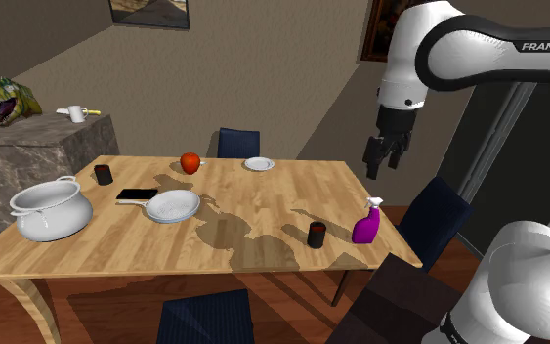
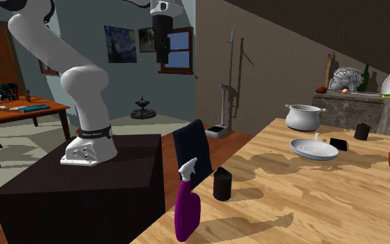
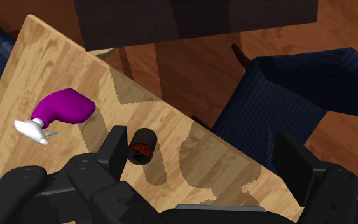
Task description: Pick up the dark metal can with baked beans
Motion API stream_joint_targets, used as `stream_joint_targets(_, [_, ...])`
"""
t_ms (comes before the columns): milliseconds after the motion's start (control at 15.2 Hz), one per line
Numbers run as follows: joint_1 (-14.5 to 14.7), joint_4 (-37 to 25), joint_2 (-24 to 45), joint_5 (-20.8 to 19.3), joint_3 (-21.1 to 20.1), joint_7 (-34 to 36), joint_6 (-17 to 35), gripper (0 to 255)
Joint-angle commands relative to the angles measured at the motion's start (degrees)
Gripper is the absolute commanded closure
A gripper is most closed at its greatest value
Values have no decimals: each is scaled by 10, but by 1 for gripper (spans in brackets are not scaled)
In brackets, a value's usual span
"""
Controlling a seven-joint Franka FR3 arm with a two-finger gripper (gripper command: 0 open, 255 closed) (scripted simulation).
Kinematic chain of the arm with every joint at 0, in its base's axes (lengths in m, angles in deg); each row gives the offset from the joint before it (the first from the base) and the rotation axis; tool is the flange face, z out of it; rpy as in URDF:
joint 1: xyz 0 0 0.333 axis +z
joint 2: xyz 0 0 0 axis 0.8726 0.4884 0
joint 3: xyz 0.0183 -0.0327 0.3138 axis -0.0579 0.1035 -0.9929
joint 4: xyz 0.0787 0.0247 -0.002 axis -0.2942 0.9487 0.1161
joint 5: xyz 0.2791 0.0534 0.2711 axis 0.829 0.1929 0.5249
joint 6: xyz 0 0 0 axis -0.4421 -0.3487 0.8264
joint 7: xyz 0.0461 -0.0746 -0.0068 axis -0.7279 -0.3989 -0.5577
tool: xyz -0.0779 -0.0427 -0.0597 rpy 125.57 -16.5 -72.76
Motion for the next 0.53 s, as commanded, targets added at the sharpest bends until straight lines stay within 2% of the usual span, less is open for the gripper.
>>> stream_joint_targets(0, [0,0,0,0,0,0,0,0])
stream_joint_targets(462, [-13,51,88,-20,37,-27,143,0])
